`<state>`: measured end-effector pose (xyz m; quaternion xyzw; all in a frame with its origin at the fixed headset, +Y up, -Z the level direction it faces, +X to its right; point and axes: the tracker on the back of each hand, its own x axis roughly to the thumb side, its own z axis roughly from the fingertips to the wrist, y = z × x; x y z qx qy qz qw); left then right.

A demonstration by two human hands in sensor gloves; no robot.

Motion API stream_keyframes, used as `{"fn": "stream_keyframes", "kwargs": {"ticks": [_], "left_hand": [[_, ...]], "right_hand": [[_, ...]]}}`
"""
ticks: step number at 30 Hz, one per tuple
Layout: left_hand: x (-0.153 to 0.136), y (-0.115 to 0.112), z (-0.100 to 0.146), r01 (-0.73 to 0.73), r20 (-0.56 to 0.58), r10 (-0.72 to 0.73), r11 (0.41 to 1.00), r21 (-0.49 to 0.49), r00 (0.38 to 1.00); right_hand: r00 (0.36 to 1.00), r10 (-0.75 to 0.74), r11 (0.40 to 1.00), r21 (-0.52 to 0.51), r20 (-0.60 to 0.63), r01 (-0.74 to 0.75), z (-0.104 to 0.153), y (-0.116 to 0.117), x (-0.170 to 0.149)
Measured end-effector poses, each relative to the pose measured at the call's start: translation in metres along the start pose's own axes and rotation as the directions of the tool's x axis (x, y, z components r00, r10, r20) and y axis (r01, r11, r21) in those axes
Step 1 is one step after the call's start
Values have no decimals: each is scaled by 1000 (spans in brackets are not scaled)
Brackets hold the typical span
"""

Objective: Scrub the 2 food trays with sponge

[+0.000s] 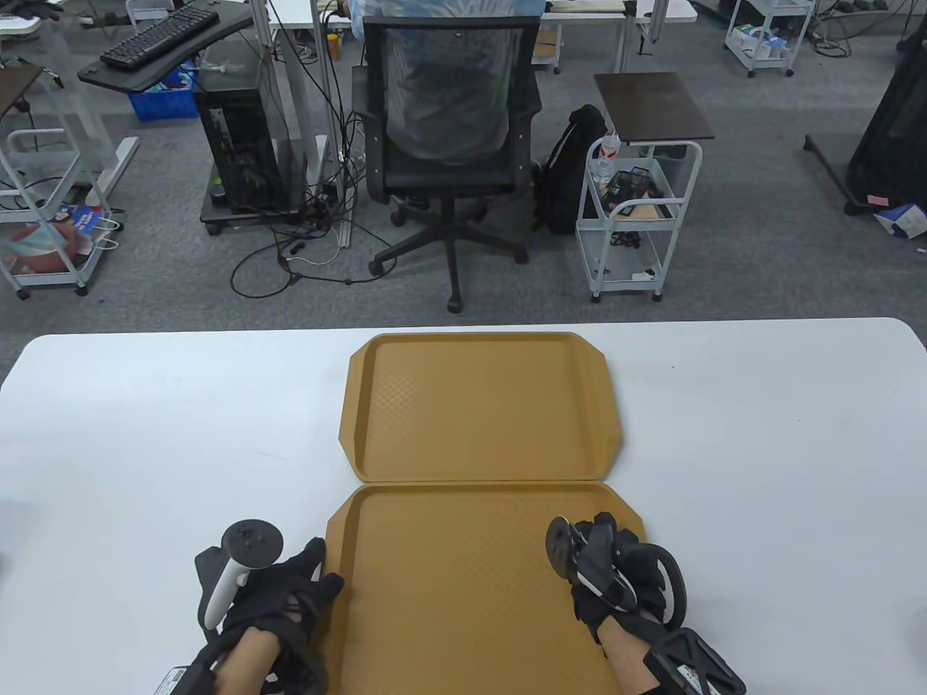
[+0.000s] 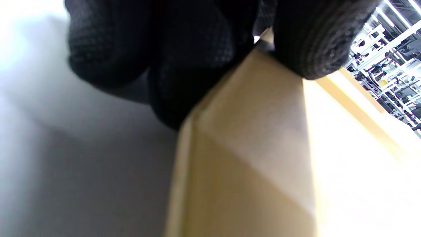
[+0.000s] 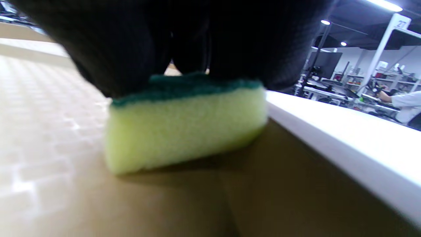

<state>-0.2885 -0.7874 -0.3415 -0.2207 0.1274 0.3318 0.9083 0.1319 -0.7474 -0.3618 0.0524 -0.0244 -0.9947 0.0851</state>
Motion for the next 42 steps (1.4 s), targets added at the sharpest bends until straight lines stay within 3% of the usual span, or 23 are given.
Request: {"fn": "stream_keyframes", "kwargs": {"ticks": [3, 7, 9, 20, 42], "left_hand": [[0, 0, 0, 2, 0, -2, 1000, 2, 1000], [0, 0, 0, 5, 2, -5, 1000, 3, 1000], [1, 0, 0, 5, 2, -5, 1000, 1, 1000], [1, -1, 0, 6, 3, -6, 1000, 2, 1000], [0, -1, 0, 8, 5, -8, 1000, 2, 1000]], "right_hand": [[998, -57, 995, 82, -14, 58, -3, -2, -3], [995, -84, 945, 320, 45, 65, -2, -2, -6], [995, -72, 937, 346, 74, 42, -2, -2, -5], [972, -198, 934, 324, 128, 148, -9, -3, 23], [874, -373, 911, 300, 312, 282, 3, -19, 163]]}}
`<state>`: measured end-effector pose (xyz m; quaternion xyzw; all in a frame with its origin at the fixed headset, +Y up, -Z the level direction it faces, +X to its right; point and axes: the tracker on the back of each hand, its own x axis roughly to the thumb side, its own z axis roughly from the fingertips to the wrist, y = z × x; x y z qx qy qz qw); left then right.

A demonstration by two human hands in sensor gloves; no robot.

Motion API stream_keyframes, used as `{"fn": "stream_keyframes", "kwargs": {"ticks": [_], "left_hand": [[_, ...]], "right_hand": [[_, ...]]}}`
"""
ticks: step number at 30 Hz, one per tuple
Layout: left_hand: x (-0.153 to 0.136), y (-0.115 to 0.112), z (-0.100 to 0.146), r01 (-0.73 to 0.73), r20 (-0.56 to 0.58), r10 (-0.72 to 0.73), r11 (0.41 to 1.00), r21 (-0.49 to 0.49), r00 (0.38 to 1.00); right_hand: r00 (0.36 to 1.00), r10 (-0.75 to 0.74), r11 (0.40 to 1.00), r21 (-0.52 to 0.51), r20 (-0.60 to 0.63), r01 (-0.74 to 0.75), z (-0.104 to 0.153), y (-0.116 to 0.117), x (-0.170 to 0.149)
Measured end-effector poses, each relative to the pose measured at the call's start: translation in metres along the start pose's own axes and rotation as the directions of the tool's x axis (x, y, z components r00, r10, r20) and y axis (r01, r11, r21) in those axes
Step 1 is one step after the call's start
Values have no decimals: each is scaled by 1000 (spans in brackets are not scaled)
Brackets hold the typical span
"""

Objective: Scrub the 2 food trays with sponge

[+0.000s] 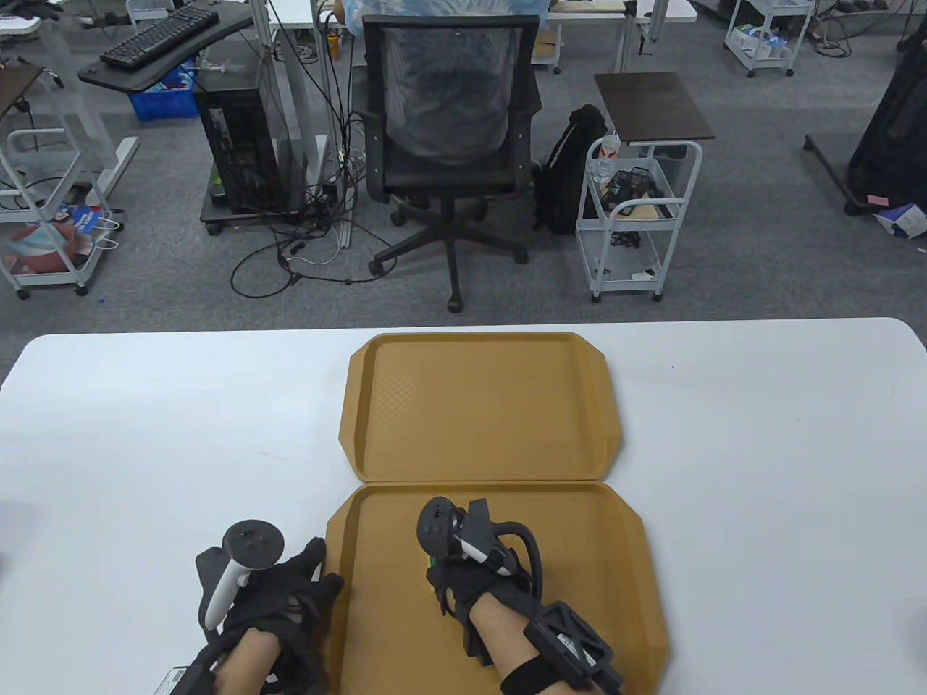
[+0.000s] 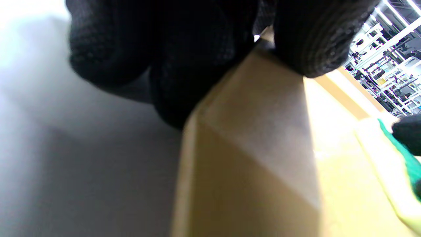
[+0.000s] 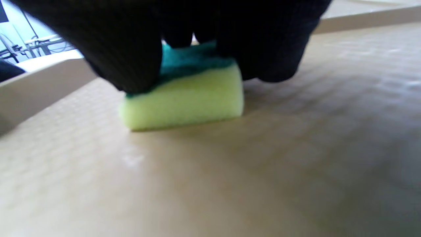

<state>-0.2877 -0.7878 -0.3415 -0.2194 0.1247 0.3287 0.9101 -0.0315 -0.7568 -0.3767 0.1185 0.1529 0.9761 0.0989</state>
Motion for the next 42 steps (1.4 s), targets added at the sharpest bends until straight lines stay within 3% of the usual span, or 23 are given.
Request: {"fn": "stream_keyframes", "kwargs": {"ticks": [13, 21, 29, 35, 42], "left_hand": [[0, 0, 1, 1, 2, -1, 1000, -1, 1000], [0, 0, 0, 0, 2, 0, 1000, -5, 1000], [1, 0, 0, 2, 1, -2, 1000, -3, 1000], [1, 0, 0, 4, 1, -4, 1000, -1, 1000], [1, 0, 0, 5, 2, -5, 1000, -3, 1000]], "right_hand": [[996, -56, 998, -1, 73, 57, -8, 16, 54], [994, -91, 994, 68, 67, 87, -7, 20, 61], [992, 32, 989, 138, 124, -50, 18, 28, 74], [978, 134, 985, 83, 163, -149, 30, 33, 79], [978, 151, 984, 78, 143, -163, 36, 29, 58]]}}
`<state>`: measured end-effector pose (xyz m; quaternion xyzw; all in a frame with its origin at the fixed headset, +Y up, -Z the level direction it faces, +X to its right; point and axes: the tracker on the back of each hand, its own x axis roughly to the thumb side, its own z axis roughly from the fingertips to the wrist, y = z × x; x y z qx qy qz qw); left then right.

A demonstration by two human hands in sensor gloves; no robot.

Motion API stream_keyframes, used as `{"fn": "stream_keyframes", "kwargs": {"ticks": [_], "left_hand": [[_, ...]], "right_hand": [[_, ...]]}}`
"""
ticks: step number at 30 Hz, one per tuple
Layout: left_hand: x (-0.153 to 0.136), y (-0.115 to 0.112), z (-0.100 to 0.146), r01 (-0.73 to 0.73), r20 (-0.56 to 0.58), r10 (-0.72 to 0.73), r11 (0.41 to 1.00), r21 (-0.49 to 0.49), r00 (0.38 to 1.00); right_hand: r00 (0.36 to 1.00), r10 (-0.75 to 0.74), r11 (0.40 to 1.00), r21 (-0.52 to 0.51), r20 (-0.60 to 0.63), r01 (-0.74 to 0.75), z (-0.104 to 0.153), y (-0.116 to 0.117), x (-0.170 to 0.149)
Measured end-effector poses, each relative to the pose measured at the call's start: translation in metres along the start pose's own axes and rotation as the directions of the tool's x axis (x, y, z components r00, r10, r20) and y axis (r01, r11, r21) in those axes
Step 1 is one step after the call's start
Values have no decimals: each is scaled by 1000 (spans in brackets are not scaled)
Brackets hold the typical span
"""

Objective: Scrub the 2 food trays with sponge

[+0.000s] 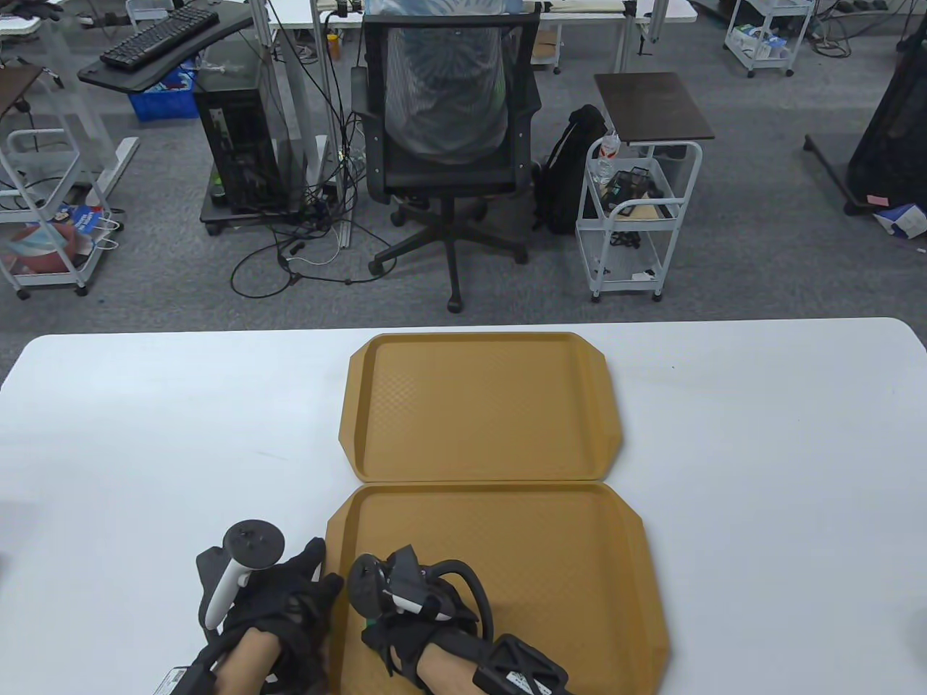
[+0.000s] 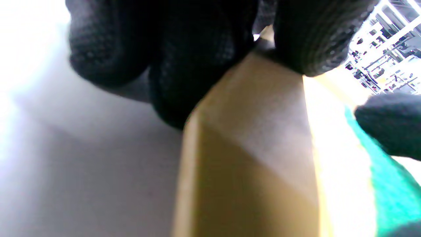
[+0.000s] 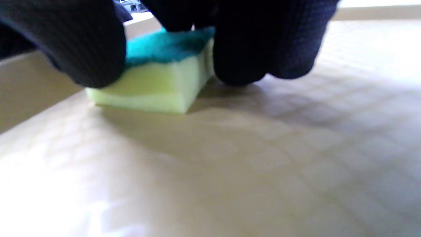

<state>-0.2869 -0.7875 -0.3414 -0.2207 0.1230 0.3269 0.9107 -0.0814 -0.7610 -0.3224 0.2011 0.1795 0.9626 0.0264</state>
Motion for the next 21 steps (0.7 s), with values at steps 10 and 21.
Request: {"fn": "stream_keyframes", "kwargs": {"ticks": [10, 21], "left_hand": [[0, 0, 0, 1, 0, -1, 1000, 1, 1000], [0, 0, 0, 7, -5, -7, 1000, 7, 1000]], "right_hand": [[999, -18, 1000, -15, -52, 17, 30, 2, -68], [984, -37, 999, -11, -171, 36, 67, 3, -148]]}}
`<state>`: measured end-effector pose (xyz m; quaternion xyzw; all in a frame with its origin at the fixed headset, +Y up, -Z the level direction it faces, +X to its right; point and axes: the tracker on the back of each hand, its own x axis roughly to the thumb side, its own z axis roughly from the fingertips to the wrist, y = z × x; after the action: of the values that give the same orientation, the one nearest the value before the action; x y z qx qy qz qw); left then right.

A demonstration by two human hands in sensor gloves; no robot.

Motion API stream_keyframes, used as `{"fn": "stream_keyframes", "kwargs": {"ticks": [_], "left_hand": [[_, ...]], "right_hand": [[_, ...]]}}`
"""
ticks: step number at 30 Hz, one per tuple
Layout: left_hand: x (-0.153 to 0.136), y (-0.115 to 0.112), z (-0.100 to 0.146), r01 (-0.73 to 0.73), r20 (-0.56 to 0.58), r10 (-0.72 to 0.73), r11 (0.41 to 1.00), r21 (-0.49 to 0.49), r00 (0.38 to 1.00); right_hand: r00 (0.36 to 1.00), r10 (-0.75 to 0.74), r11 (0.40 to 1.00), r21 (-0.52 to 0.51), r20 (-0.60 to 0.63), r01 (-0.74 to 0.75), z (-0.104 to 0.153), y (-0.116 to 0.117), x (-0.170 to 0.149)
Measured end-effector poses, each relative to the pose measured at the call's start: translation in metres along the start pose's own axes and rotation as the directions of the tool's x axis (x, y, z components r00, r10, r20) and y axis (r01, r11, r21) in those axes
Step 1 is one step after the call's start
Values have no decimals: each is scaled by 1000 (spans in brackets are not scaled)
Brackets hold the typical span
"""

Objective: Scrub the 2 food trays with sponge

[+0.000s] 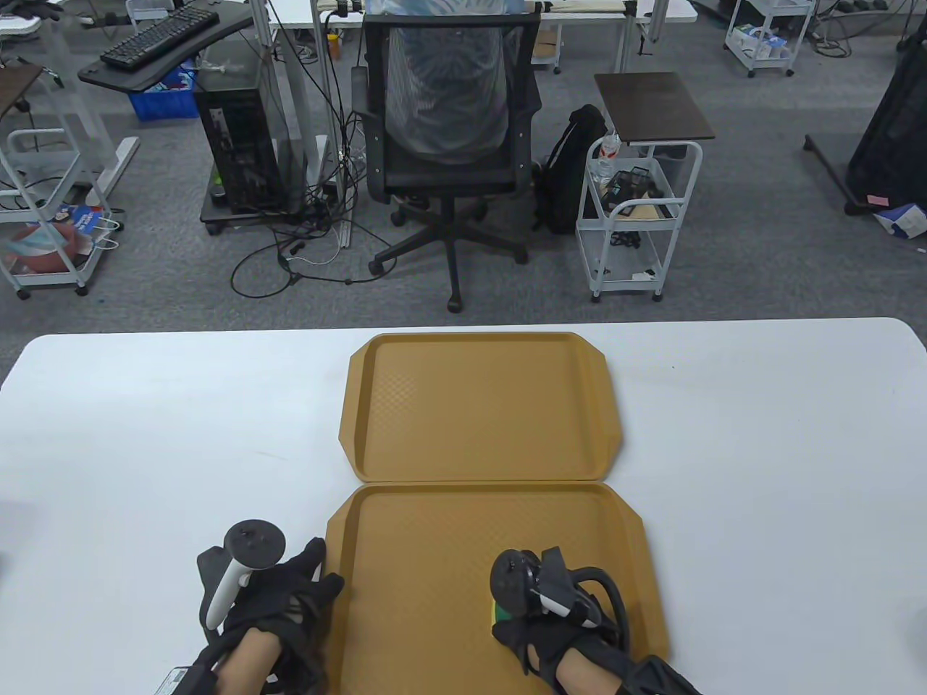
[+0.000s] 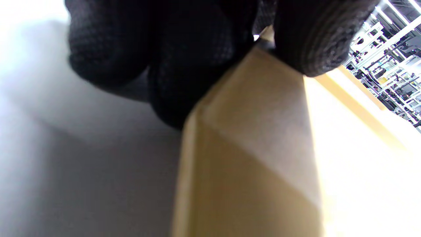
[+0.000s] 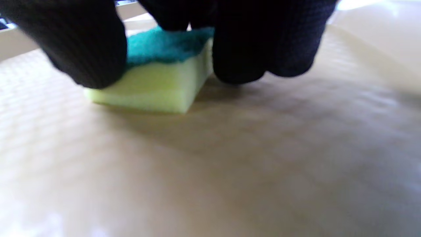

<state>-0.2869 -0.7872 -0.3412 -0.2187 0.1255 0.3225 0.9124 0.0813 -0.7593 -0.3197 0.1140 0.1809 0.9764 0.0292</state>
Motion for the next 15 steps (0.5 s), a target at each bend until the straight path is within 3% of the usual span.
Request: {"fn": "stream_keyframes", "kwargs": {"ticks": [10, 15], "left_hand": [[1, 0, 0, 8, -3, -8, 1000, 3, 1000], [1, 0, 0, 12, -5, -12, 1000, 9, 1000]], "right_hand": [[993, -40, 999, 18, -107, 42, 18, 0, -58], [991, -46, 998, 37, -126, 51, 22, 0, -61]]}}
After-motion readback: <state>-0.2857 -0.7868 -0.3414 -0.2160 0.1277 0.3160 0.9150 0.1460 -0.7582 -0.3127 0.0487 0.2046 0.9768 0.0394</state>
